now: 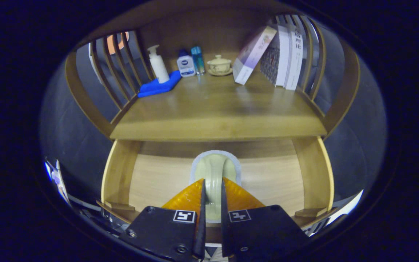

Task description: Pull open the drawer, take out the items inside it, and place them on the countertop above the cabinet.

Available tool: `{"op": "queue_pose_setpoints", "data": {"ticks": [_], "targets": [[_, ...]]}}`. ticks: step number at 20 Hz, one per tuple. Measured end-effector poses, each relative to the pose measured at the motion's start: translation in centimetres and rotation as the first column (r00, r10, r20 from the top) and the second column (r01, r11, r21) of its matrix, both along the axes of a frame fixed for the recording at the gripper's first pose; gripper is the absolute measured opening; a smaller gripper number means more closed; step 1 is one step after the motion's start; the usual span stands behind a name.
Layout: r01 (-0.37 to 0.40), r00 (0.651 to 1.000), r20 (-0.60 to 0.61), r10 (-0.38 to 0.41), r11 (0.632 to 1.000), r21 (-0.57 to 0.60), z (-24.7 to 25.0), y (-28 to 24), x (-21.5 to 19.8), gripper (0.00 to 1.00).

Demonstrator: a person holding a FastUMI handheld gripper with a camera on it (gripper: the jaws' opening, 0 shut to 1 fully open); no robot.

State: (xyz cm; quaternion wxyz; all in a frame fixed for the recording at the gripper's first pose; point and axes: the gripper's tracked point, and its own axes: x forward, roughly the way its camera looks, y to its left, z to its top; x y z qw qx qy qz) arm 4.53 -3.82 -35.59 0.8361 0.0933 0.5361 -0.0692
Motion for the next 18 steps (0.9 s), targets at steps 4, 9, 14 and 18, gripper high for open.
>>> {"op": "queue_pose_setpoints", "data": {"ticks": [4, 9, 14, 18], "targets": [[-0.005, 0.999, 0.046, 0.006, 1.0, -0.019, 2.4, -0.5, 2.6, 0.2], [0.011, 0.999, 0.051, -0.012, 1.0, 0.015, 3.8, -0.5, 6.3, 0.2], [0.028, 0.997, 0.068, -0.027, 0.999, -0.015, 4.3, -1.7, 10.9, 0.2], [0.028, 0.998, 0.055, -0.026, 0.999, -0.038, 3.2, -2.2, 14.3, 0.2]]}}
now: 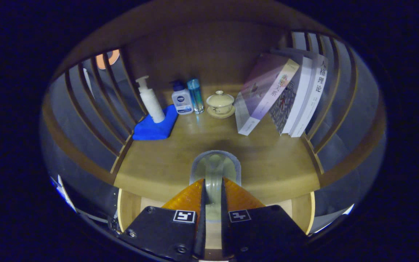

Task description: Pull open the drawer, take out the items inside it, and place them on the countertop above the cabinet.

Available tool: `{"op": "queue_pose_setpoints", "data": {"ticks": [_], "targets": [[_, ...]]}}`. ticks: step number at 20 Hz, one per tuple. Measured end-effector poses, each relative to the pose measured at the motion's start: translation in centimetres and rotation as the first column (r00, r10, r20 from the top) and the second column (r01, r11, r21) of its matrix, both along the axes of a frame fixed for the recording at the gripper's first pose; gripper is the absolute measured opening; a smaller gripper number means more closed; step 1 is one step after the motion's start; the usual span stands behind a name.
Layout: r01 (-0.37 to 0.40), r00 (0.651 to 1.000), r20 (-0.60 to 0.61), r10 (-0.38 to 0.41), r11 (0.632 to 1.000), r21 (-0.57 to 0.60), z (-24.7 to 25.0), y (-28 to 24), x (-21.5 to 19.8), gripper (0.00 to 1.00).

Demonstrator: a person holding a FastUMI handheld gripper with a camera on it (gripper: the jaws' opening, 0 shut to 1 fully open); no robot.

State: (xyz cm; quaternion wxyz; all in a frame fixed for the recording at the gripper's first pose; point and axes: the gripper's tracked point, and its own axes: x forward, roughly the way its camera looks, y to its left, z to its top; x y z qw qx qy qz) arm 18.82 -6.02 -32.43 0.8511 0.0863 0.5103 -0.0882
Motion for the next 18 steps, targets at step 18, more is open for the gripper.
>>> {"op": "queue_pose_setpoints", "data": {"ticks": [18], "targets": [[0.03, 0.999, -0.023, -0.03, 0.999, -0.021, -5.6, -1.0, 4.9, 0.32]]}}
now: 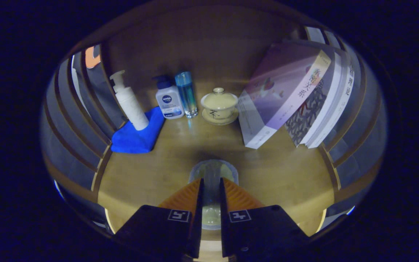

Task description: Pull open the drawer, take out the items inside it, and place them on the countertop above the cabinet.

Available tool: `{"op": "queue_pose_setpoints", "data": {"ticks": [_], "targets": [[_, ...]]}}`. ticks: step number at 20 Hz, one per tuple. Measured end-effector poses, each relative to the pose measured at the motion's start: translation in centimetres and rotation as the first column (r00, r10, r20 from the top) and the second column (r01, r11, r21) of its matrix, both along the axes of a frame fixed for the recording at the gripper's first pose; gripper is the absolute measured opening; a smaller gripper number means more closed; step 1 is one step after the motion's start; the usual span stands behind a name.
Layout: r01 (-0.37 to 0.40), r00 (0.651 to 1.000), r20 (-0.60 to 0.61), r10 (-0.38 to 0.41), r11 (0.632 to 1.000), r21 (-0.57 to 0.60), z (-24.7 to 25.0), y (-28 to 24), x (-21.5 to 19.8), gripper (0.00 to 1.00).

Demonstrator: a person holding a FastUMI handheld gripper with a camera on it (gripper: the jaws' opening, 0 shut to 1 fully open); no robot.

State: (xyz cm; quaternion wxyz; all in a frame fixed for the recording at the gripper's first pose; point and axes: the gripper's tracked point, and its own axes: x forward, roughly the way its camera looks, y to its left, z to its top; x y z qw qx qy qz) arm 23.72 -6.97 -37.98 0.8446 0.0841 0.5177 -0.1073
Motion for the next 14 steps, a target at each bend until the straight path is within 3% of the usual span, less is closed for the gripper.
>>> {"op": "queue_pose_setpoints", "data": {"ticks": [6, 10, 14], "targets": [[-0.07, 0.995, 0.073, 0.07, 0.997, -0.014, 3.6, 0.9, -1.6, 0.51], [-0.149, 0.982, 0.117, 0.15, 0.989, -0.013, 6.4, 2.7, -5.4, 0.66], [-0.222, 0.949, 0.219, 0.225, 0.974, -0.035, 10.1, 4.7, -10.2, 0.73]]}}
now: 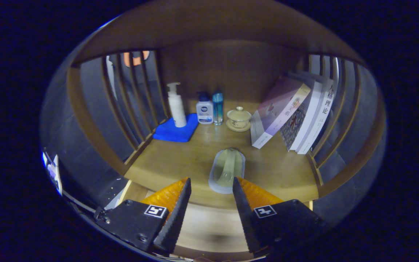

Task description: Pull open the drawer, take out the items inside it, and place them on the countertop above the cabinet.

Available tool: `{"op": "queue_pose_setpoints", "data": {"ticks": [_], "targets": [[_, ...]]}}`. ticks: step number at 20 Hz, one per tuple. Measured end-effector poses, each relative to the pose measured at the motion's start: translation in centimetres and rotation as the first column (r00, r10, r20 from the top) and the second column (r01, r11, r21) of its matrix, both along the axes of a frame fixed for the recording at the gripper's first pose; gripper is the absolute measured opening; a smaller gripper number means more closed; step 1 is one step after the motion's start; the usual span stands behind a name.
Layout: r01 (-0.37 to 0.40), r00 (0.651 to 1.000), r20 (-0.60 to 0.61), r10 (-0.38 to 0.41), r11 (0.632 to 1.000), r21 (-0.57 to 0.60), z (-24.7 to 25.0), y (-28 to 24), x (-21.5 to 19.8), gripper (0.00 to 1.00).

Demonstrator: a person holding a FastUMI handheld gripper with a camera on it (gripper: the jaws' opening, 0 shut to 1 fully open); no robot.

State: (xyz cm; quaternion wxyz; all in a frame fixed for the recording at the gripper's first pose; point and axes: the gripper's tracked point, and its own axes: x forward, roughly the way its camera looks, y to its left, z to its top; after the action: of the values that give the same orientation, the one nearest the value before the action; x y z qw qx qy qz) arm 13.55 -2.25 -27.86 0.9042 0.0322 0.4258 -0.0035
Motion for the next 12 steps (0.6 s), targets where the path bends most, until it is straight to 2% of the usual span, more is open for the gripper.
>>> {"op": "queue_pose_setpoints", "data": {"ticks": [1, 5, 7, 12], "targets": [[-0.013, 1.0, 0.027, 0.013, 1.0, 0.004, 0.7, 0.5, -1.3, 0.77], [-0.041, 0.991, 0.128, 0.035, 0.998, 0.046, 2.7, 2.5, -6.1, 0.8], [-0.042, 0.985, 0.17, 0.032, 0.998, 0.055, 2.7, 3.0, -8.0, 0.85], [-0.033, 0.955, 0.295, 0.027, 0.999, 0.015, 2.6, 3.5, -12.4, 0.85]]}}
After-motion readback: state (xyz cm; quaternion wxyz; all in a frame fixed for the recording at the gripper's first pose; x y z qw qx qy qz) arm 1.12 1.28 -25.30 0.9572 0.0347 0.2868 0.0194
